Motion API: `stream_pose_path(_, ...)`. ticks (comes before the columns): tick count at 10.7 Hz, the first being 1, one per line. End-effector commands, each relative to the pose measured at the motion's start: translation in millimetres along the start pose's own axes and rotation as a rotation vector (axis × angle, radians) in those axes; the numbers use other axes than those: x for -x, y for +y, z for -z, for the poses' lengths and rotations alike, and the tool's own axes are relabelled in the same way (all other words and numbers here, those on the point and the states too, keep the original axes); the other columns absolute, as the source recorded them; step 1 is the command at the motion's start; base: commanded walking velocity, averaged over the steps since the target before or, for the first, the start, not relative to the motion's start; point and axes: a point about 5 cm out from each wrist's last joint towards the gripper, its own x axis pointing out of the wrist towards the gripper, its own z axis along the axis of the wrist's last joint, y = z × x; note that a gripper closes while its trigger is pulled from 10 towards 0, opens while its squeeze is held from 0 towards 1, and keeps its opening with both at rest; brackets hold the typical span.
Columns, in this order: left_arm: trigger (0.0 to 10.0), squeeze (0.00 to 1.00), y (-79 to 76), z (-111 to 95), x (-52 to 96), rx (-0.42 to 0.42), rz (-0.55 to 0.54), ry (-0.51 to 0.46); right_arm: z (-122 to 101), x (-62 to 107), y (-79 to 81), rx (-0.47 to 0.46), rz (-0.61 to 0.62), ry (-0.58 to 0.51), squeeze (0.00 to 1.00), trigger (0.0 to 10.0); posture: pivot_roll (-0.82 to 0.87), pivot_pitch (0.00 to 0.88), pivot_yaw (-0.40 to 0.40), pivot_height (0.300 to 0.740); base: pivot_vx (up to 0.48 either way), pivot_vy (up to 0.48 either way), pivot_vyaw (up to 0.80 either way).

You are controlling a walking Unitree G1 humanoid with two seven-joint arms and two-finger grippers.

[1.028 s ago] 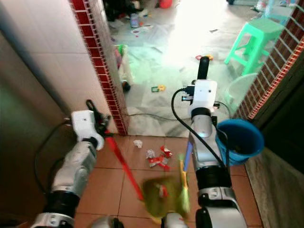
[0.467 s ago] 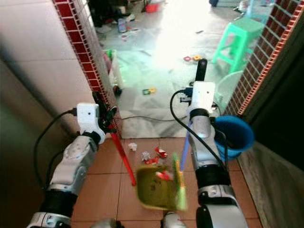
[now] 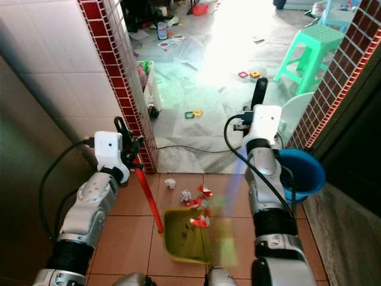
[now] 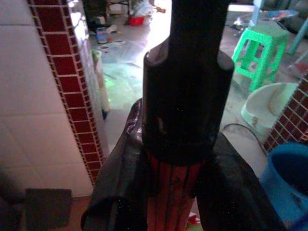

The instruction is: Sweep floor

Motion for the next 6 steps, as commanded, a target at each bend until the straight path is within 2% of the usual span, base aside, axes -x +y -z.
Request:
stream_pose_path(1, 10.0, 0.0, -3.4, -9.8, -1.1, 0.002, 0.018, -0.041, -16.6, -8.0, 12.7, -0.097, -0.054, -0.043, 0.0, 10.0, -0.11, 0.0, 0.089, 0.74, 0.0, 0.0, 0.0)
stream_pose_path(2, 10.0, 0.0, -4.1, -8.7, -1.2, 0.002, 0.018, -0.038, -14.6, -11.7, 9.6, -0.196, -0.039, 0.004, 0.0, 10.0, -0.11, 0.0, 0.083, 0.74, 0.0, 0.0, 0.0)
stream_pose_path(3, 10.0, 0.0, -4.4, -8.2, -1.2, 0.002, 0.017, -0.036, -15.4, -13.3, 6.2, -0.216, -0.028, 0.006, 0.0, 10.0, -0.11, 0.0, 0.081, 0.74, 0.0, 0.0, 0.0)
stream_pose_path(4, 10.0, 0.0, -4.4, -6.3, -0.6, 0.008, 0.01, -0.029, -22.2, -17.0, 0.1, -0.189, -0.03, -0.015, 0.0, 10.0, -0.11, 0.0, 0.079, 0.74, 0.0, 0.0, 0.0)
stream_pose_path(6, 10.0, 0.0, -5.6, -4.9, 0.1, 0.014, 0.009, -0.027, -34.5, -20.2, -4.2, -0.008, -0.068, -0.077, 0.0, 10.0, -0.11, 0.0, 0.077, 0.74, 0.0, 0.0, 0.0)
